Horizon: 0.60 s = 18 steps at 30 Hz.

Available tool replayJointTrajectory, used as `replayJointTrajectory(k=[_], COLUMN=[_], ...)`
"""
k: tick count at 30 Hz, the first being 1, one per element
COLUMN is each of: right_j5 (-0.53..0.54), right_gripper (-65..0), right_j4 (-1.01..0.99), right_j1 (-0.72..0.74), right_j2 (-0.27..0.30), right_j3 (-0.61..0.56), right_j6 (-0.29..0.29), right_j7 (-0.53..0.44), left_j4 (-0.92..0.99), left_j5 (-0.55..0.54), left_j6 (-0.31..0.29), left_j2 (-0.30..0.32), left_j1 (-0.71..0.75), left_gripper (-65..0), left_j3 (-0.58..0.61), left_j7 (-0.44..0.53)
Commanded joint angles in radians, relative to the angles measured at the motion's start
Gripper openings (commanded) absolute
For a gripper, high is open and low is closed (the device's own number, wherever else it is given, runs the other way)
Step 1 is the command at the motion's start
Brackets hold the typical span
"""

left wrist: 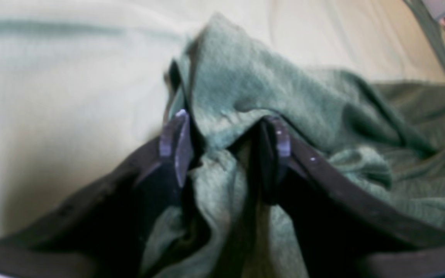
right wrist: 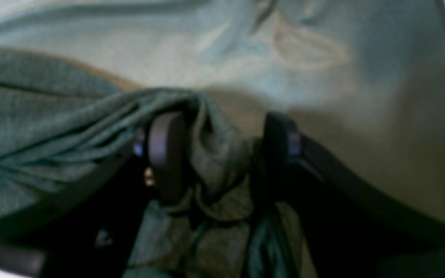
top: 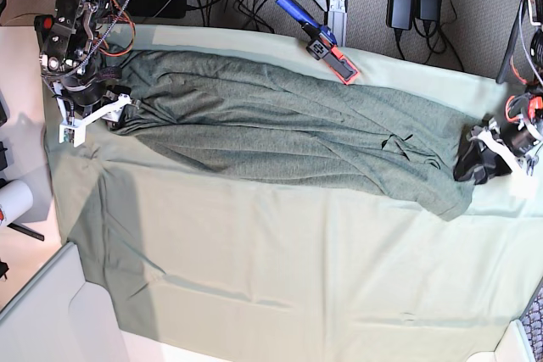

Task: Fold the T-shirt properly
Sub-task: 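Drag the held shirt end with the left gripper to straighten the long roll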

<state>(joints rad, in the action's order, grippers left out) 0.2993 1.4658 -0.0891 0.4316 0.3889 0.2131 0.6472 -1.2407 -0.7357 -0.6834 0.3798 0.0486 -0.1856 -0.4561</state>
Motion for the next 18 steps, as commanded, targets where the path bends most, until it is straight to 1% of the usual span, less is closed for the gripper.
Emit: replayJointTrajectory(k=[1,8,11,12,13,17,18], right_j5=[0.005,0.004,0.004,0.004,0.004,0.004,0.004], right_gripper=[-32.7,-32.7,-32.7,-32.7,-32.7,-32.7,-32.7], right_j4=[0.014,0.014,0.014,0.014,0.014,0.014,0.014], right_j1=[0.011,0.011,0.011,0.011,0.011,0.011,0.011], right_j2=[0.019,0.011,0.005,0.003,0.0,-0.017,-0.02], right_j3=[0.011,0.011,0.011,0.011,0.011,0.011,0.011], right_j6=[-0.005,-0.004,-0.005,-0.005,-0.005,-0.005,-0.005], right_j7=[-0.021,-0.021,-0.021,-0.021,-0.021,-0.021,-0.021], left_j4=[0.0,0.001,0.001,0.001,0.001,0.001,0.0], left_j5=[-0.011,-0.065,-0.076,-0.077,-0.076,-0.076,-0.076], left_j6=[-0.009,-0.015,-0.015,-0.015,-0.015,-0.015,-0.015], left_j2=[0.014,0.013,0.014,0.012,0.011,0.011,0.011], left_j1=[-0.023,-0.027,-0.027,-0.027,-0.029,-0.03,-0.03], left_gripper=[-33.1,-33.1,-33.3,-35.0,-39.0,-61.4,-65.0], left_j3=[-0.004,-0.002,0.005,0.007,0.01,0.04,0.049], left_j7=[0.006,-0.035,-0.035,-0.035,-0.035,-0.014,0.0])
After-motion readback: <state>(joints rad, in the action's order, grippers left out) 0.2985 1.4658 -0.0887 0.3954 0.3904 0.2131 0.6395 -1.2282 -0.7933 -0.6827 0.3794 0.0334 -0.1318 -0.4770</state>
